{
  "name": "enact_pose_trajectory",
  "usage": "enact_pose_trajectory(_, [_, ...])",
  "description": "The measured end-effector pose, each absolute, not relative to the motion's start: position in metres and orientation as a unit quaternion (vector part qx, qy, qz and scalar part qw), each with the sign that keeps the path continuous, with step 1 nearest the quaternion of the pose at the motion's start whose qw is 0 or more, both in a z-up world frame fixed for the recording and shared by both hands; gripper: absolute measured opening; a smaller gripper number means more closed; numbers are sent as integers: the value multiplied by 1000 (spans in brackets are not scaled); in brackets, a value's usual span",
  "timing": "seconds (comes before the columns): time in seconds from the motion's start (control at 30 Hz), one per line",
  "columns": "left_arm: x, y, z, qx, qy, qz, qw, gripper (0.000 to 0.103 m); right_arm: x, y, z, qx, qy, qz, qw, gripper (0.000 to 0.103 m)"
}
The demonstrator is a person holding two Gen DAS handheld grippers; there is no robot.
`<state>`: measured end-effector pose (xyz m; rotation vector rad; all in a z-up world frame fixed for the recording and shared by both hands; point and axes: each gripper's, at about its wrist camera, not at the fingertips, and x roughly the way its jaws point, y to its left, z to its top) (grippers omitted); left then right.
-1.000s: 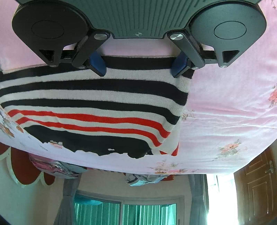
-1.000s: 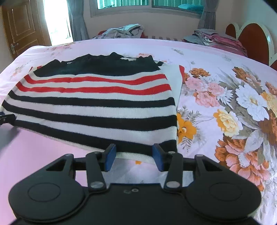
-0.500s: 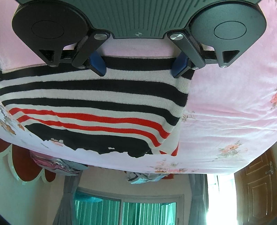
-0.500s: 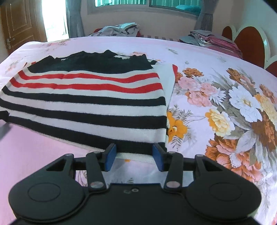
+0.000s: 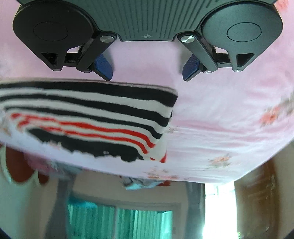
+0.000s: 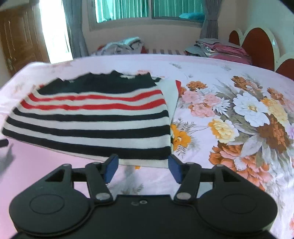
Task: Fold small clothes
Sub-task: 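Press and smooth the folded sweater flat with both tools, then grasp the striped side edge of the sweater with both tools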
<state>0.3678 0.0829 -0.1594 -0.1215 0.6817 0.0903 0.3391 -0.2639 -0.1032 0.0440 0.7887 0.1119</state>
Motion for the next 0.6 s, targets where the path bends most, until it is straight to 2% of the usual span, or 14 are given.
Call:
enact_pose_trajectory(0.03, [365,86,-159,-82,329,40,940,82,339,-264,-102,31,387,60,920,34])
enact_pose_trajectory(0.07, [366,89,-160,-114,326,37,938,82,341,-265,-102,45,390,67,917,16])
enact_pose_trajectory(0.1, [370,94,-163,-148,327,35,933,82,343,-264,-101,54,390,73,916,8])
enact_pose_trajectory(0.13, [374,98,-167,-184,329,35,926,82,346,-261,-99,59,386,80,917,8])
enact_pose_trajectory(0.17, [380,104,-172,-227,329,37,916,75,349,-257,-98,60,384,85,918,6])
enact_pose_trajectory(0.2, [383,110,-178,-265,326,40,907,49,353,-255,-97,62,384,89,917,4])
enact_pose_trajectory(0.23, [389,115,-183,-296,327,43,896,38,359,-251,-95,64,385,94,916,4])
enact_pose_trajectory(0.27, [394,120,-189,-321,329,54,887,33,365,-248,-93,64,385,97,916,4])
enact_pose_trajectory(0.47, [404,147,-215,-455,273,49,846,34,401,-223,-92,62,390,118,911,4])
enact_pose_trajectory(0.6, [415,152,-223,-480,254,49,838,34,428,-201,-99,67,397,135,905,4])
